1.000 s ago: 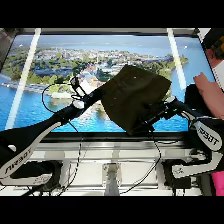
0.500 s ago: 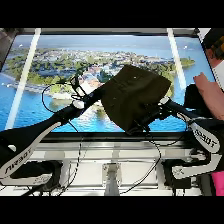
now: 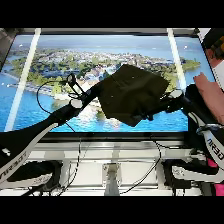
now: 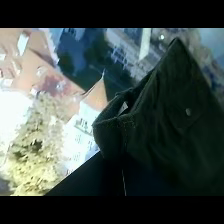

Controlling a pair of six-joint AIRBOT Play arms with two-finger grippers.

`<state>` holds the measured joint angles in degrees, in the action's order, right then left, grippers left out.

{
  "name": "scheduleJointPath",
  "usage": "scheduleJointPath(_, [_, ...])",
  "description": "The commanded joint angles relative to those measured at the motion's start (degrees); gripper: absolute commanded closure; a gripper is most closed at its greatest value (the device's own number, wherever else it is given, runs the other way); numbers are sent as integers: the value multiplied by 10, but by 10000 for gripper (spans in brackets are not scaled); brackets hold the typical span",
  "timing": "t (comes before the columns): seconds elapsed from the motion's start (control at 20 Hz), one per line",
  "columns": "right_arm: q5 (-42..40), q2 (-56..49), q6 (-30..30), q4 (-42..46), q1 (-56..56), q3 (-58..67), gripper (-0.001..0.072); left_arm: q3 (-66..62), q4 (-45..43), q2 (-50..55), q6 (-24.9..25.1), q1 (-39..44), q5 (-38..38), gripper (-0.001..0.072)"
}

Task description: Fold the clothes and pants, and hang the long-sleeved shirts on hangers.

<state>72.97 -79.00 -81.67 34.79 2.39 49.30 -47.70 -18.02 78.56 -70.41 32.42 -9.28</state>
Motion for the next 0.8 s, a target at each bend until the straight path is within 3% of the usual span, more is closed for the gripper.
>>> scheduleJointPath(0.0, [-59,22,-12,-2,-31,39,701,0,-21,-57,0,21,-57,672])
scheduleJointPath(0.15, [-110,22,-12,-3,-31,95,701,0,-21,-98,-44,51,-71,672])
scheduleJointPath(0.3, [-112,22,-13,-3,-31,163,702,-15,-52,-106,-175,92,-169,671])
scheduleJointPath(0.45, [-143,22,-14,-1,-31,239,703,-52,-256,-98,-284,112,-242,670])
scheduleJointPath(0.5, [-156,22,-15,1,-31,263,703,-63,-300,-96,-291,111,-258,670])
scheduleJointPath(0.75, [-232,22,-34,14,-31,357,703,-92,-304,-95,-291,80,-273,672])
